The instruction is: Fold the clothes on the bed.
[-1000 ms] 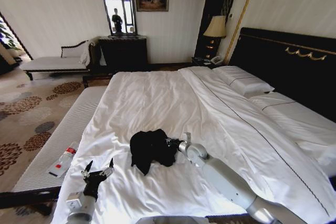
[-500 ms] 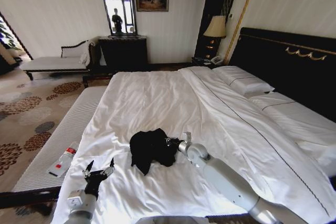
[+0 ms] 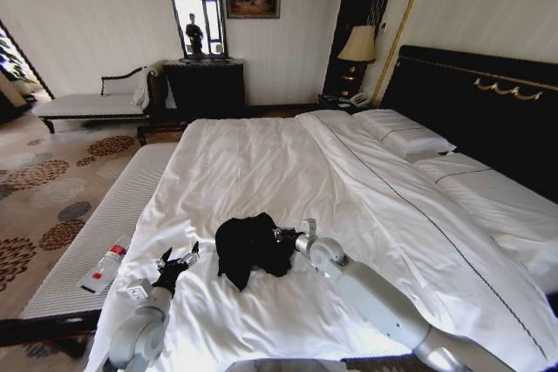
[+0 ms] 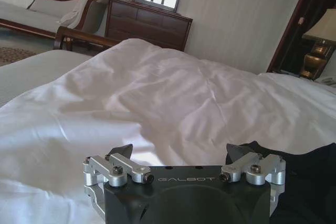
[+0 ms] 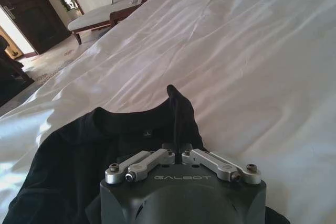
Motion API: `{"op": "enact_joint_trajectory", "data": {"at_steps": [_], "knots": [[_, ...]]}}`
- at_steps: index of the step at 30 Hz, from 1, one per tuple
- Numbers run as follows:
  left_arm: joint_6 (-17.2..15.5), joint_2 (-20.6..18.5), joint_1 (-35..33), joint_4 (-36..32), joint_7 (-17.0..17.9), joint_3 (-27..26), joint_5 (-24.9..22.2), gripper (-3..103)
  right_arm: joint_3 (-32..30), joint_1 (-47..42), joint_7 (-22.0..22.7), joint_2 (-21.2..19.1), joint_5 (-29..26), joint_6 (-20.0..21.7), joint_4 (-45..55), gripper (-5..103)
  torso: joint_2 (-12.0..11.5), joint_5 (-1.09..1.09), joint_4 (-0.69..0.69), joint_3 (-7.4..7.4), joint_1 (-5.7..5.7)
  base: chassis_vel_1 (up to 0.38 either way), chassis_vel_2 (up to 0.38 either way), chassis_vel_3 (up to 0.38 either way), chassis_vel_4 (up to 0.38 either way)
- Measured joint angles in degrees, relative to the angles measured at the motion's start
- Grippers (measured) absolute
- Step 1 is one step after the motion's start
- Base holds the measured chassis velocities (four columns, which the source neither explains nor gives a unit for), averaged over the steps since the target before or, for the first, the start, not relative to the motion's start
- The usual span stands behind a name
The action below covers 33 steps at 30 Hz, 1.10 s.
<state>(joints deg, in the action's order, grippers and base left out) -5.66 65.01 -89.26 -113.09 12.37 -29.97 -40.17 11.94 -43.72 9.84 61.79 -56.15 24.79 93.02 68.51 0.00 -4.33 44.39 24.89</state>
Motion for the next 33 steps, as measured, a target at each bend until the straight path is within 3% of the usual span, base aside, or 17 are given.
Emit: {"op": "enact_joint_trajectory", "data": {"at_steps": [13, 17, 22, 29, 33], "knots": [[-0.7, 1.0, 5.6, 6.2, -0.9, 5.8, -1.6, 103, 0.5, 0.4, 0.2, 1.1, 0.0, 0.1, -0.9, 1, 0.0, 0.0, -0.02, 0.0, 0.0, 0.0, 0.0, 0.0, 0.0], [-0.9, 1.4, 6.7, 7.4, -1.2, 7.0, -1.5, 99, 0.2, 0.3, 0.2, 0.8, 0.0, 0.0, -0.8, 1, 0.0, 0.0, -0.02, 0.0, 0.0, 0.0, 0.0, 0.0, 0.0], [-0.7, 1.3, 7.8, 8.9, -1.6, 7.1, -1.6, 86, 0.1, 0.3, 0.2, 0.8, 0.0, 0.0, -0.8, 1, 0.0, 0.0, 0.0, 0.0, 0.0, 0.0, 0.0, 0.0, 0.0], [-0.9, 1.5, 10.5, 11.2, -2.0, 9.2, -0.2, 54, 0.0, -0.3, 0.3, 1.2, 0.1, -0.2, -0.4, 1, 0.0, 0.0, -0.01, 0.0, 0.0, 0.0, 0.0, 0.0, 0.0], [-1.1, 1.7, 11.7, 12.4, -2.0, 9.9, 0.0, 49, -0.3, -1.0, 0.5, 1.2, 0.1, -0.2, 0.2, 1, 0.0, 0.0, -0.01, 0.0, 0.0, 0.0, 0.0, 0.0, 0.0]]}}
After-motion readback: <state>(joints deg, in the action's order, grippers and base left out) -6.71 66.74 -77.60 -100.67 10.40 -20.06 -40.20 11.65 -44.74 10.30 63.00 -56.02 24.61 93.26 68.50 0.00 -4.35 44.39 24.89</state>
